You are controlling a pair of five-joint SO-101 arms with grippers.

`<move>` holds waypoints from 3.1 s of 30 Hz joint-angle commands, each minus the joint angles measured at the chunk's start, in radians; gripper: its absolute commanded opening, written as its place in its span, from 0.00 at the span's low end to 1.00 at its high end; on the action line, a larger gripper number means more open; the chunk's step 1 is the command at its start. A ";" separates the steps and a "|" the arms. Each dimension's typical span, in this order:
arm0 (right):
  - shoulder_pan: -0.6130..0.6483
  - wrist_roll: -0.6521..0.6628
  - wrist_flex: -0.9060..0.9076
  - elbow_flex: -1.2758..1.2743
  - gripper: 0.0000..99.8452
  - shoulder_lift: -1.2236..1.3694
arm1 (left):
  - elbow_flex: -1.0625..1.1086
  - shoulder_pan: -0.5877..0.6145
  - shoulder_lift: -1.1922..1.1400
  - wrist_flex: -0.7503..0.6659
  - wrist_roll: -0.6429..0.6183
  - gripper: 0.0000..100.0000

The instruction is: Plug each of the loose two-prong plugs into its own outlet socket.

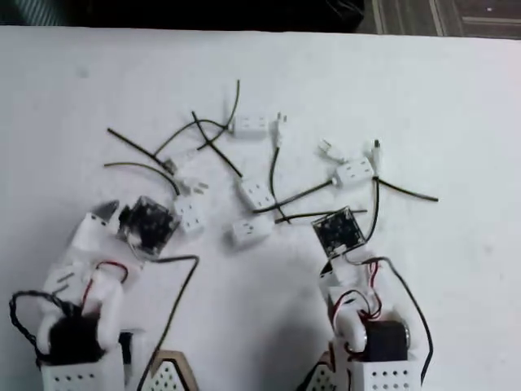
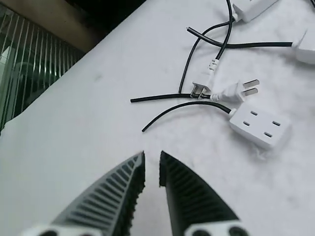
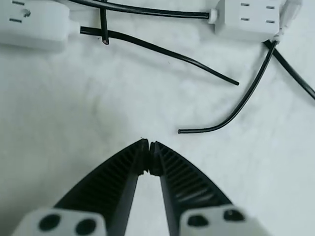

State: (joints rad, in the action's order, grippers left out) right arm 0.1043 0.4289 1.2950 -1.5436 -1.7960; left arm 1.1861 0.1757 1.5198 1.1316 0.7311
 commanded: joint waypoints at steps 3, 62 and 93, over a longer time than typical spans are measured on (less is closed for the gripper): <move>-0.004 0.011 -0.013 -0.021 0.02 -0.002 | -0.221 -0.028 -0.348 -0.005 0.137 0.08; -0.012 0.011 -0.033 -0.051 0.02 -0.002 | -0.456 -0.400 -1.231 -0.186 0.328 0.30; -0.004 0.011 -0.033 -0.051 0.02 -0.002 | -0.806 -0.392 -1.687 -0.150 0.644 0.30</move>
State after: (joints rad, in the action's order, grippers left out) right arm 0.1059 0.4289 1.2797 -1.6003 -1.7929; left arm 0.4112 -0.2033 -0.1496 1.0088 1.3387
